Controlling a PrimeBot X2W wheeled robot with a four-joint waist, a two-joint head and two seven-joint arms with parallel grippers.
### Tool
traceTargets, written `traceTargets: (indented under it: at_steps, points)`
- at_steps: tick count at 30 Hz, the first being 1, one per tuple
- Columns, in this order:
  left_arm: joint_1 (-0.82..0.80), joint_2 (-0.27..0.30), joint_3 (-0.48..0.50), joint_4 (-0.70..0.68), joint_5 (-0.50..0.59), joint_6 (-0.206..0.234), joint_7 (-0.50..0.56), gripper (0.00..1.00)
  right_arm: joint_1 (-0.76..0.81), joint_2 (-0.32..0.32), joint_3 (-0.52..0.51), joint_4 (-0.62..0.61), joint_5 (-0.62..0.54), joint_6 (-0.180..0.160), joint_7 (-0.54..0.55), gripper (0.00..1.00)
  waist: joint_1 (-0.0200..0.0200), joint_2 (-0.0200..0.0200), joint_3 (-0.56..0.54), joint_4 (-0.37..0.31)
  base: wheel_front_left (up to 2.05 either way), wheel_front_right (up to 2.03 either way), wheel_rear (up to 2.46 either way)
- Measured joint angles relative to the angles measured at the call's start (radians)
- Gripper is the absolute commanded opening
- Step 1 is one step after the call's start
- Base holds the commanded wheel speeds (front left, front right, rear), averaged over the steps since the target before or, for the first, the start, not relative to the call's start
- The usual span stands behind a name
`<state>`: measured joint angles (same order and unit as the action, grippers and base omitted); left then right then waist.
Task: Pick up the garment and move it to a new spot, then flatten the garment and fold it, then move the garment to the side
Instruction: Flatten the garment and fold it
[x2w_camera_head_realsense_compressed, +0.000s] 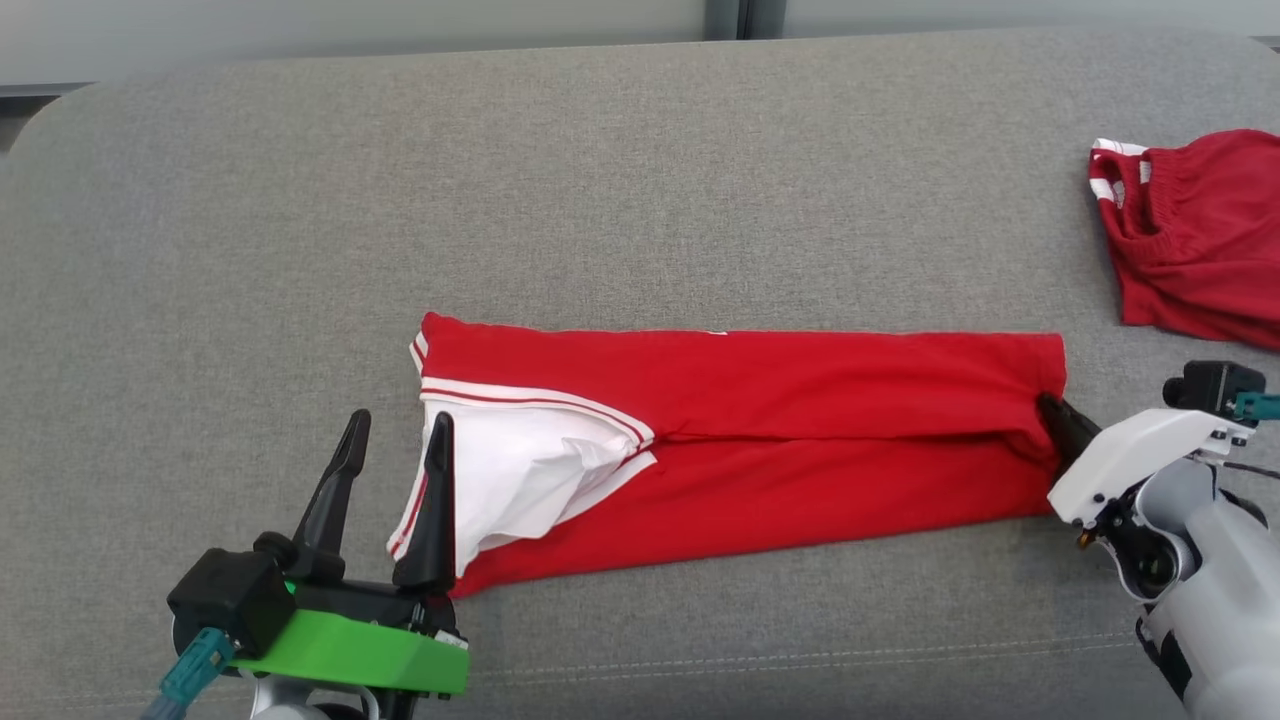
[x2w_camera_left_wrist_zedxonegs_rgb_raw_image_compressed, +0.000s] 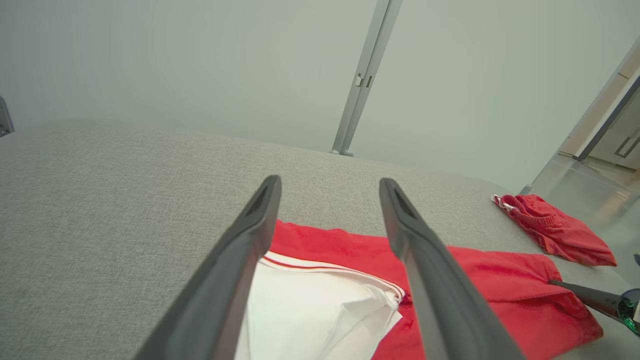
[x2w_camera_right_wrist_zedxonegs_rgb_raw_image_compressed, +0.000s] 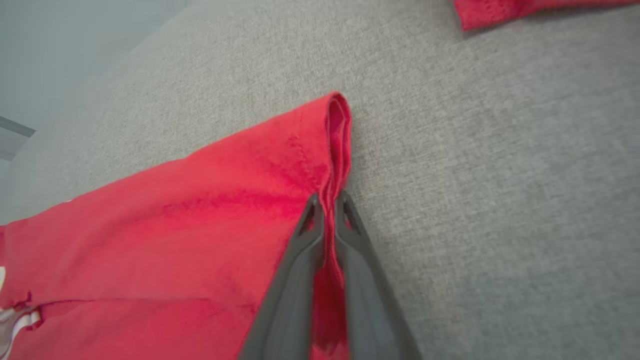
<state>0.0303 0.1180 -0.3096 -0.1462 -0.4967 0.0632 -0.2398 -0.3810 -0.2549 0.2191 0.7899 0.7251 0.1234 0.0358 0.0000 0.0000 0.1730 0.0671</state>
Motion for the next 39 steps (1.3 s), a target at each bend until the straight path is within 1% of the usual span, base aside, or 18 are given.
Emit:
traceTargets:
  at_steps: [4, 5, 14, 18, 22, 27, 29, 34, 39]
  points:
    - [0.000, 0.000, 0.000, 0.000, 0.000, 0.000, 0.000, 1.00, -0.033, -0.043, -0.009, -0.007, 0.003, 0.000, 0.000, 0.00, 0.0000, 0.0000, 0.001, -0.008, 0.00, 0.00, 0.00]
    - [0.000, 0.000, 0.000, 0.000, 0.000, 0.000, 0.000, 1.00, -0.033, -0.043, -0.009, -0.007, 0.003, 0.000, 0.000, 0.00, 0.0000, 0.0000, 0.001, -0.008, 0.00, 0.00, 0.00]
    - [0.000, -0.001, 0.000, -0.003, 0.008, 0.000, 0.000, 1.00, -0.063, -0.154, -0.043, -0.009, 0.005, 0.000, 0.000, 0.00, 0.0000, 0.0000, 0.001, -0.021, 0.00, 0.00, 0.00]
    - [0.000, -0.002, 0.006, -0.002, 0.008, 0.000, 0.000, 1.00, -0.071, -0.173, -0.042, -0.018, 0.006, 0.000, 0.006, 0.00, 0.0000, 0.0000, -0.001, -0.031, 0.00, 0.00, 0.00]
    - [0.000, -0.003, 0.001, 0.003, 0.008, 0.000, -0.003, 1.00, -0.071, -0.152, -0.018, -0.056, 0.035, 0.000, 0.023, 0.00, 0.0000, 0.0000, -0.010, -0.038, 0.00, 0.00, 0.00]
    - [0.000, -0.007, -0.001, 0.010, 0.007, 0.000, -0.003, 1.00, -0.070, -0.060, 0.050, -0.177, 0.131, 0.000, 0.058, 0.00, 0.0000, 0.0000, -0.026, -0.043, 0.00, 0.00, 0.00]
    - [0.000, -0.007, -0.004, 0.013, 0.007, 0.000, -0.003, 1.00, -0.070, -0.035, 0.086, -0.232, 0.156, 0.000, 0.076, 0.00, 0.0000, 0.0000, -0.034, -0.044, 0.00, 0.00, 0.00]
    - [0.000, -0.010, -0.020, 0.020, 0.007, -0.001, -0.004, 1.00, -0.055, -0.005, 0.175, -0.347, 0.224, 0.000, 0.135, 0.00, 0.0000, 0.0000, -0.054, -0.039, 0.00, 0.00, 0.00]
    - [0.000, -0.012, -0.027, 0.027, 0.007, -0.002, -0.008, 1.00, -0.037, 0.030, 0.266, -0.417, 0.264, 0.000, 0.191, 0.00, 0.0000, 0.0000, -0.067, -0.021, 0.00, 0.00, 0.00]
